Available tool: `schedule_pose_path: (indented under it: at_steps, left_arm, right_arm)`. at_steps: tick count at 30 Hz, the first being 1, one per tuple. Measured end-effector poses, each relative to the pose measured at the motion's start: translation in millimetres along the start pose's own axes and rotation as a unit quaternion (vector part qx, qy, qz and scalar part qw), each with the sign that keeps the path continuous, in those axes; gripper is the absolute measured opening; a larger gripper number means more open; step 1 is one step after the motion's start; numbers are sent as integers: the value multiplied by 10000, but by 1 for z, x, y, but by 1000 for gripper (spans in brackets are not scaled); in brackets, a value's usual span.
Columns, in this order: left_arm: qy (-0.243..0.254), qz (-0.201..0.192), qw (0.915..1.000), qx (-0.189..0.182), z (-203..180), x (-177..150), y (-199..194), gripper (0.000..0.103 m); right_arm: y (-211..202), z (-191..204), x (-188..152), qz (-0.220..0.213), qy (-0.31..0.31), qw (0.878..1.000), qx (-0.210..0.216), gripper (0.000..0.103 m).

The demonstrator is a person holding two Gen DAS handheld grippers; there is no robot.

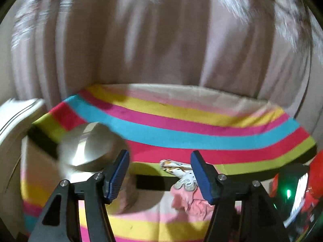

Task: Organize soft objects
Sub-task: 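Grasp the white floral cloth with the left tool while the right grasps the pink elephant fleece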

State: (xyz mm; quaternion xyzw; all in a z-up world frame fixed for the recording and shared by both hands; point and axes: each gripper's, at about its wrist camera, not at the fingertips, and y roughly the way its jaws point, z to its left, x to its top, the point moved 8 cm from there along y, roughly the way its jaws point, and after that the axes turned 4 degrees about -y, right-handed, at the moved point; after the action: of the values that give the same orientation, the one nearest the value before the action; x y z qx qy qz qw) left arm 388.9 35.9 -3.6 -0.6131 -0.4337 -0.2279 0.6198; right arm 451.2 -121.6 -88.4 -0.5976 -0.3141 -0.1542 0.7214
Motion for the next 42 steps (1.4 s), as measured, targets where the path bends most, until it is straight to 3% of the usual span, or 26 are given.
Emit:
schedule_pose_path:
  at_steps: [4,8,13,16,20,22,24,25,27,32,40,42]
  left_arm:
    - [417,686,9965,-230,-33,-7,69,64]
    - [599,1543,9860,-223,-51,-22,133,64]
    - [574,2140,9751,78,-54,-37,177,64]
    - [509,2714,9611,9,-53,-59,194,64]
    - [603,2960,9529,-285,-57,-84,180,51]
    - [443,3025,9508,-499,-55,-91,166,39]
    - [233,3101,9469,-815,-55,-97,151,14]
    - [79,3131,9445,-985,-55,-99,144,10]
    - [-255,3122,9397,-1373,-53,-106,124,9]
    - [-517,3163,9310,-1747,-55,-126,99,7]
    - [-430,3399,9067,-2461,-68,-136,80,7]
    - [-311,3392,9067,-2488,-70,-137,75,7]
  right_arm:
    - [23,-7,-21,276,71,9995,133,79]
    - [35,-14,-35,437,161,9986,246,79]
    - [37,-16,-40,457,124,9983,344,83]
    - [36,-15,-39,435,109,9981,422,83]
    - [35,-12,-39,452,11,9979,464,84]
    - [35,-10,-40,460,-44,9977,501,84]
    - [33,-6,-42,490,-72,9965,672,84]
    - [33,-3,-42,518,-56,9954,805,84]
    - [32,0,-43,538,-59,9941,942,84]
    - [25,13,-40,413,-180,9903,1311,84]
    - [24,21,-37,254,-332,9886,1444,83]
    - [26,24,-35,183,-407,9877,1498,71]
